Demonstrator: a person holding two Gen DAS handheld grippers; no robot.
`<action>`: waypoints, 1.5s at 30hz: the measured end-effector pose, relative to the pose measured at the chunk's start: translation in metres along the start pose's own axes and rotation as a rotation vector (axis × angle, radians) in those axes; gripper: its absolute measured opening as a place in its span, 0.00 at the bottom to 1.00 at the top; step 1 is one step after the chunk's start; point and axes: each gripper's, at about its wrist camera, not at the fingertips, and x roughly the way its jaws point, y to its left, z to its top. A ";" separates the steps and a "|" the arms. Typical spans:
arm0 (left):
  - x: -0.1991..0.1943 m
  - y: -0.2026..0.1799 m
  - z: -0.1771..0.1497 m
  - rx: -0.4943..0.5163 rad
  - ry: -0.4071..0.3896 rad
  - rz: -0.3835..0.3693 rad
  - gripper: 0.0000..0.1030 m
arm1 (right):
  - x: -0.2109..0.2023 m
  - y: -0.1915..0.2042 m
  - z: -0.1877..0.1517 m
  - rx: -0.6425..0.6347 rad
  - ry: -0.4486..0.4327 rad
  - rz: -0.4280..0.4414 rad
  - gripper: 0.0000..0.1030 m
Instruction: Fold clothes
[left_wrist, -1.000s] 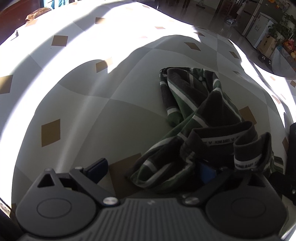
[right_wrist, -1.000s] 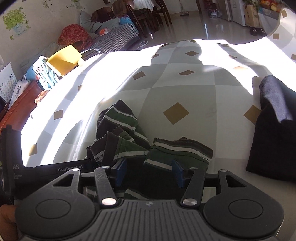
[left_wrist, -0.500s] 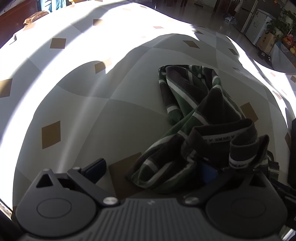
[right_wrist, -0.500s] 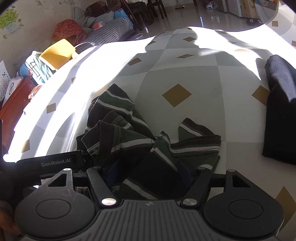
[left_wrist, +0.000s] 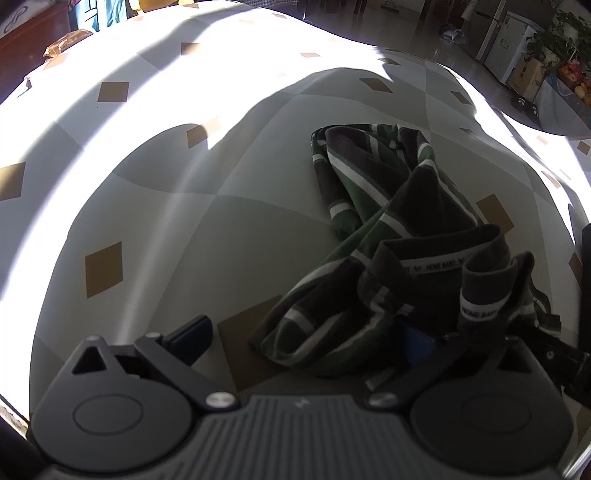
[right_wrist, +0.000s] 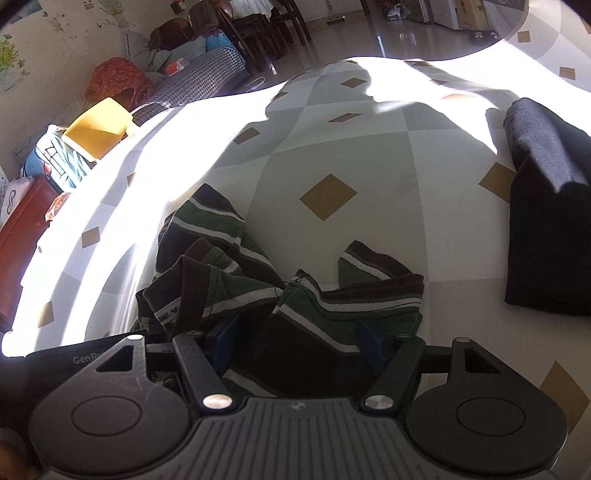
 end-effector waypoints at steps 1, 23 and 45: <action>-0.001 -0.001 -0.001 0.004 0.000 -0.003 0.99 | -0.001 0.001 0.000 0.002 0.001 0.016 0.48; -0.047 0.017 0.010 -0.100 -0.135 -0.149 0.97 | -0.039 0.046 -0.012 -0.301 -0.125 0.177 0.15; -0.023 0.006 0.003 -0.040 -0.066 -0.058 0.97 | -0.033 0.072 -0.031 -0.516 -0.042 0.219 0.21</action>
